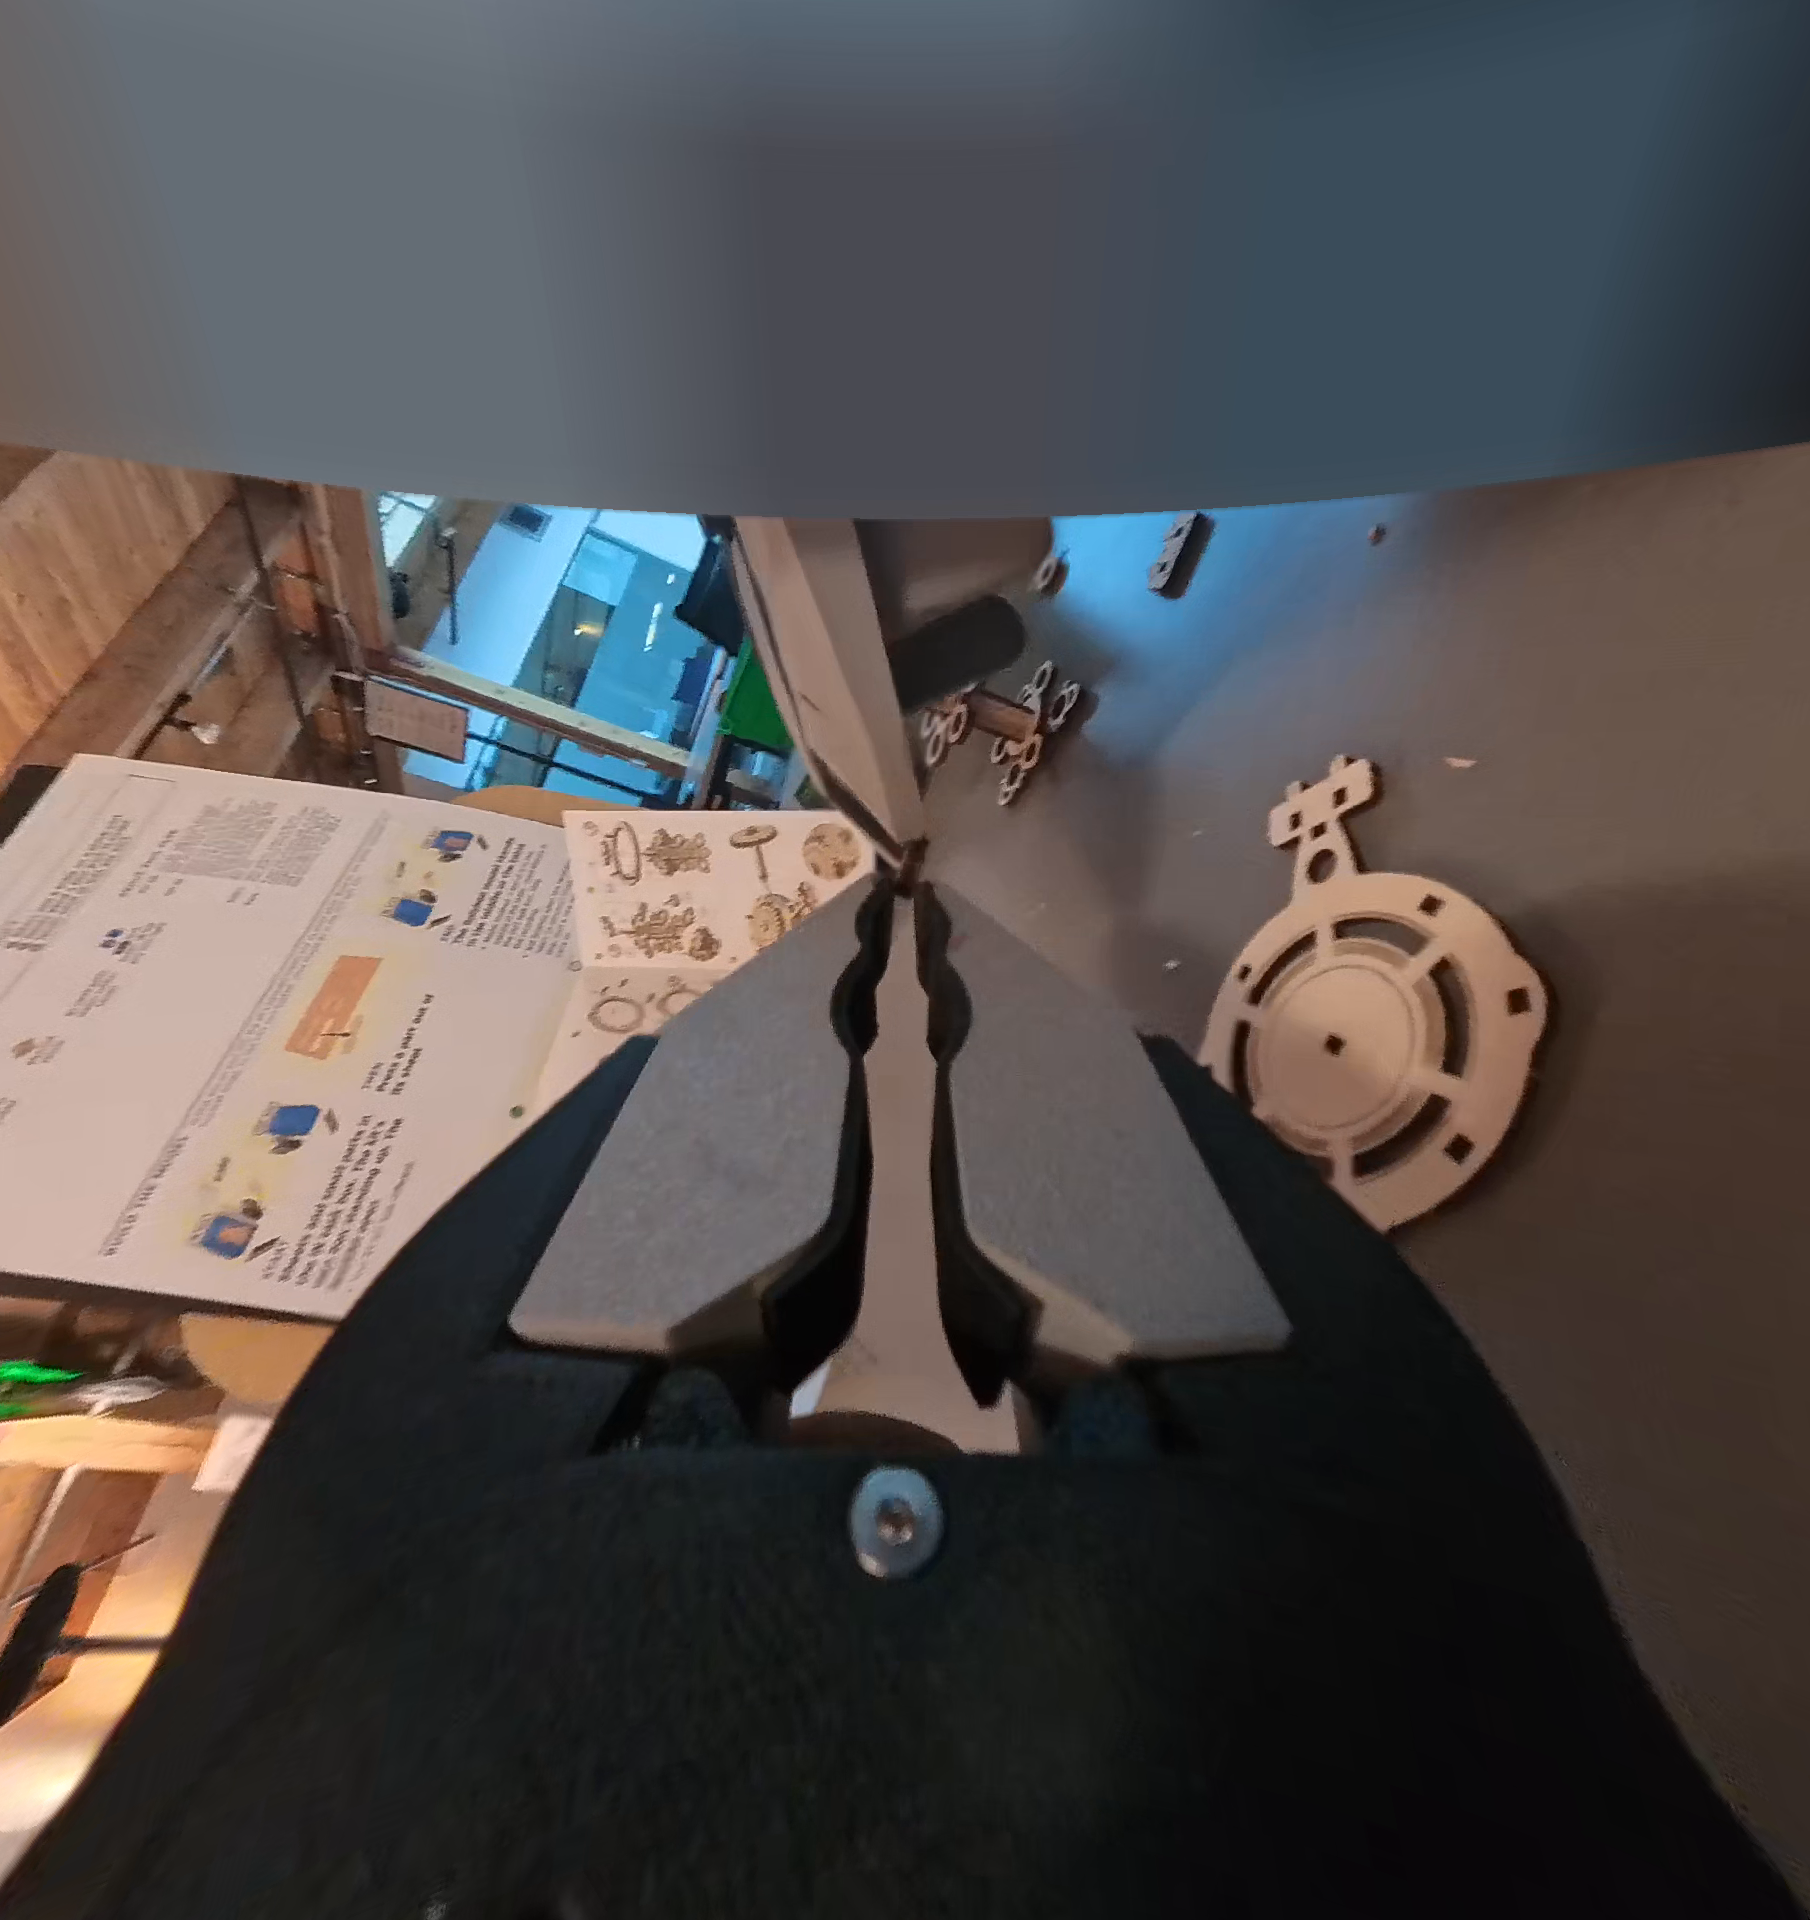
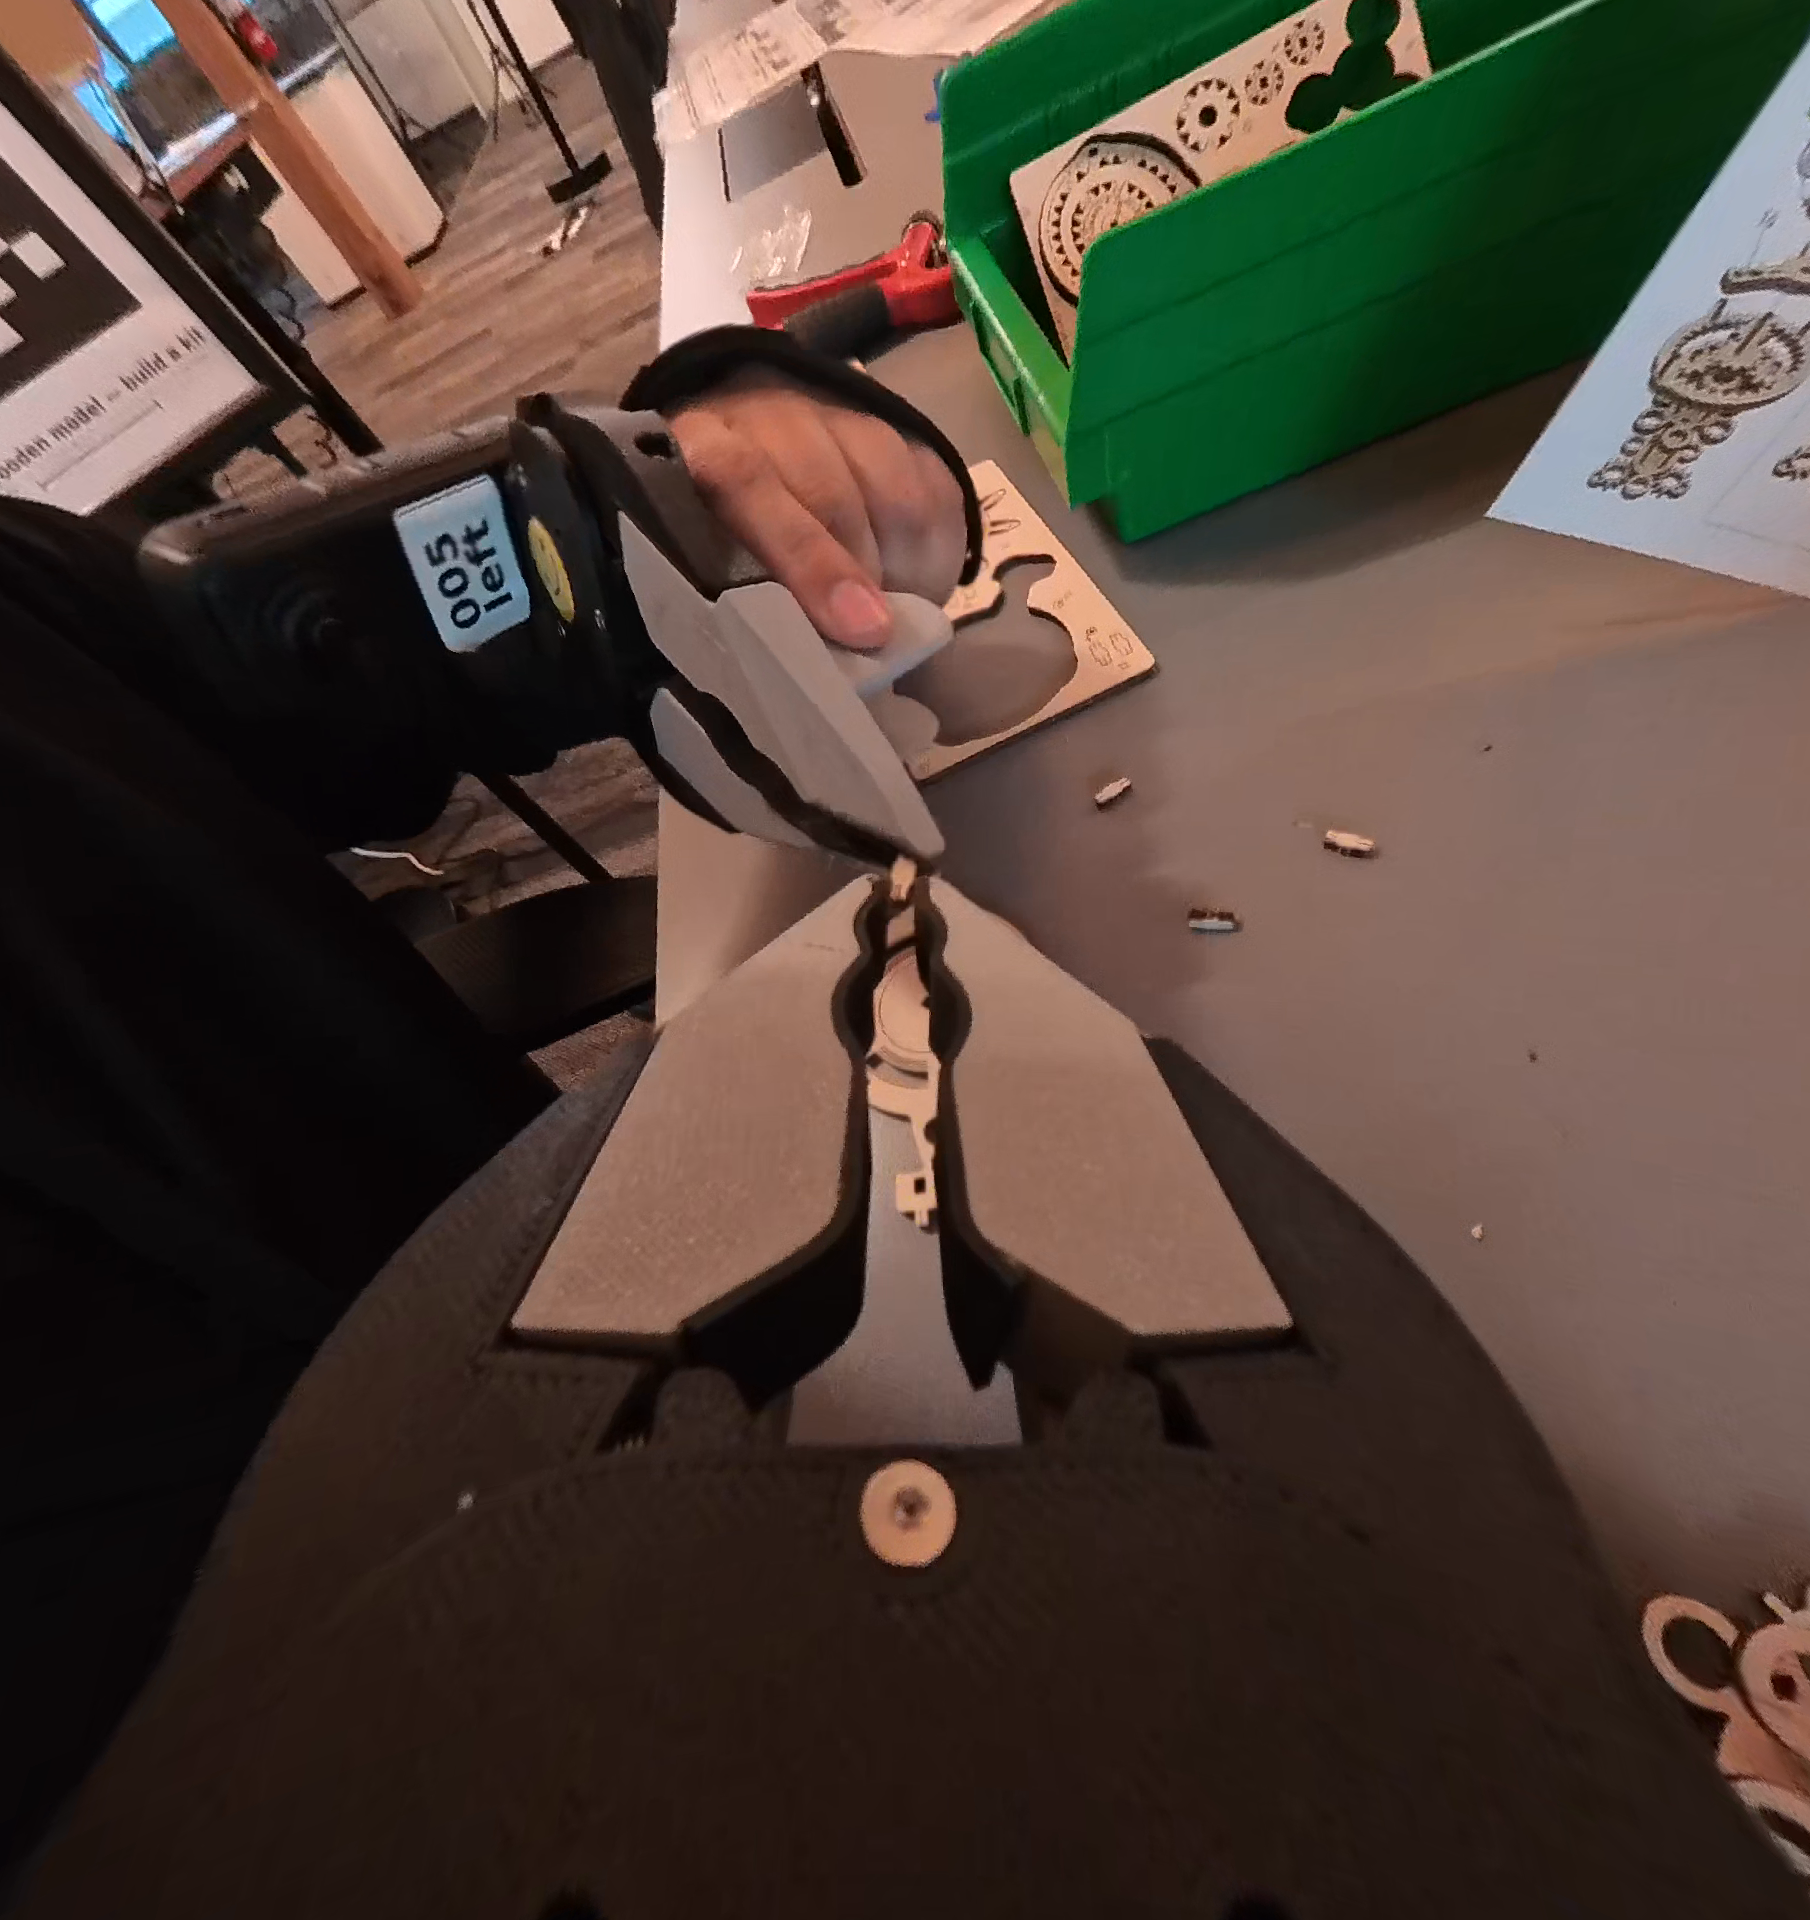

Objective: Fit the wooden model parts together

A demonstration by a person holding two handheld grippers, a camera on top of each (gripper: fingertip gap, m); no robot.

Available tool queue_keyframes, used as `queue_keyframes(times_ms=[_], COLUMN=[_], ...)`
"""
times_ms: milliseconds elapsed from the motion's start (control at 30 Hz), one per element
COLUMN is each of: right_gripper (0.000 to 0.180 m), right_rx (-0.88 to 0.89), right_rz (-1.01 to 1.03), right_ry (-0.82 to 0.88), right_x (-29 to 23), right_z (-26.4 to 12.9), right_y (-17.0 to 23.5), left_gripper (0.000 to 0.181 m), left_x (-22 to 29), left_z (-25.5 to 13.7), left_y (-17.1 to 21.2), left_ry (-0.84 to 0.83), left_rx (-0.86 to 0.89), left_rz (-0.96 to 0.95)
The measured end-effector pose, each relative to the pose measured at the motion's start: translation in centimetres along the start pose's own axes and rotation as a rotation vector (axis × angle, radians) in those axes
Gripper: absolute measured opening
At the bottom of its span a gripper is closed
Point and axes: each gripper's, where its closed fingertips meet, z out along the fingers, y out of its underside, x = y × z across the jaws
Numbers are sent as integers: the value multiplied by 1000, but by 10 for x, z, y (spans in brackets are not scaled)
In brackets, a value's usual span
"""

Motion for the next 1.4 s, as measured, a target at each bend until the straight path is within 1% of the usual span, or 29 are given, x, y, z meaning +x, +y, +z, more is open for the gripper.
queue_keyframes(times_ms=[100, 233, 333, 500, 667, 833, 967, 1133, 1400], right_gripper=[8, 7, 6, 9, 8, 8, 0, 0, 0], right_rx=[22, 57, 91, 158, 201, 173, 179, 171, 156], right_rz=[15, 77, 119, 114, 43, 21, -2, -39, -79], right_ry=[15, -20, -46, -56, 12, 18, 25, 69, 93], right_x=[4, 3, 2, 1, 5, 4, 4, 8, 9], right_z=[-3, -4, -4, -6, -9, -3, -1, -1, 0], right_y=[-1, 1, 0, -10, -22, -21, -23, -24, -20], left_gripper=[1, 1, 1, 1, 1, 1, 1, 0, 0], left_x=[-10, -22, -25, -24, -22, -25, -25, -25, -21], left_z=[-2, -5, -5, -4, -3, -4, -4, -3, -2], left_y=[6, 8, 8, 6, 4, 2, 2, 3, 5], left_ry=[-69, -166, -203, -209, -199, -213, -214, -207, -173], left_rx=[-35, -74, -91, -86, -71, -65, -68, -73, -73], left_rz=[54, 128, 178, 184, 159, 150, 149, 133, 117])
